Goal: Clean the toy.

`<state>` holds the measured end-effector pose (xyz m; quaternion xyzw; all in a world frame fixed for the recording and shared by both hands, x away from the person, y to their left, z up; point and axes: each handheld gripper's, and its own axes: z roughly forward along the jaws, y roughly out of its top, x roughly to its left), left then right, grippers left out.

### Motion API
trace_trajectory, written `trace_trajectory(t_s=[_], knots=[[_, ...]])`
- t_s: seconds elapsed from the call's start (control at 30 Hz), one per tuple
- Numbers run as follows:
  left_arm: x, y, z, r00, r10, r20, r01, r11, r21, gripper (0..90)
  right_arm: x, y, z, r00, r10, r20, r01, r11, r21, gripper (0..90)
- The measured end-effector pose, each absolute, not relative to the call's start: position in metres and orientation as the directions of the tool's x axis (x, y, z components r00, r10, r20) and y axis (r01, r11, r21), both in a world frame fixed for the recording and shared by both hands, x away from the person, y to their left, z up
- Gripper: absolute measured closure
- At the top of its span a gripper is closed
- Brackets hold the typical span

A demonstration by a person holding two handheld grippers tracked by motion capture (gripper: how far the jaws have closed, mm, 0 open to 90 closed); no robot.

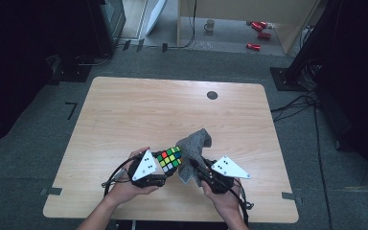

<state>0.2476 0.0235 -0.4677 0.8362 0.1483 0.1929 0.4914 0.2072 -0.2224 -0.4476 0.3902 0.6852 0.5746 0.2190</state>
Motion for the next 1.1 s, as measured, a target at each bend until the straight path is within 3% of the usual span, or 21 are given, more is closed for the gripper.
trace_trajectory(t_s=[0.1, 0.2, 0.33, 0.5, 0.73, 0.9, 1.1], knots=[[0.242, 0.016, -0.467, 0.884, 0.423, 0.199, 0.043, -0.498, 0.866, 35.1, 0.207, -0.218, -0.447, -0.618, 0.766, 0.177, 0.304, 0.025, 0.952, 78.4], [0.241, 0.016, -0.465, 0.893, 0.408, 0.187, 0.039, -0.486, 0.873, 35.1, 0.215, -0.227, -0.455, -0.599, 0.753, 0.273, 0.372, -0.040, 0.927, 78.5], [0.241, 0.012, -0.467, 0.892, 0.407, 0.195, 0.041, -0.504, 0.863, 35.1, 0.217, -0.232, -0.461, -0.574, 0.767, 0.286, 0.394, -0.047, 0.918, 78.6], [0.235, 0.005, -0.467, 0.899, 0.392, 0.195, 0.034, -0.507, 0.861, 35.1, 0.207, -0.224, -0.446, -0.601, 0.765, 0.231, 0.319, -0.035, 0.947, 78.6], [0.236, 0.005, -0.466, 0.898, 0.397, 0.189, 0.041, -0.504, 0.863, 35.1, 0.216, -0.234, -0.460, -0.543, 0.778, 0.316, 0.410, -0.082, 0.908, 78.6], [0.238, 0.001, -0.468, 0.891, 0.412, 0.191, 0.061, -0.525, 0.849, 35.1, 0.202, -0.221, -0.441, -0.590, 0.776, 0.223, 0.318, -0.031, 0.948, 78.6], [0.235, -0.002, -0.465, 0.881, 0.431, 0.196, 0.086, -0.553, 0.828, 35.1, 0.197, -0.209, -0.442, -0.620, 0.769, 0.156, 0.281, 0.032, 0.959, 78.2]])
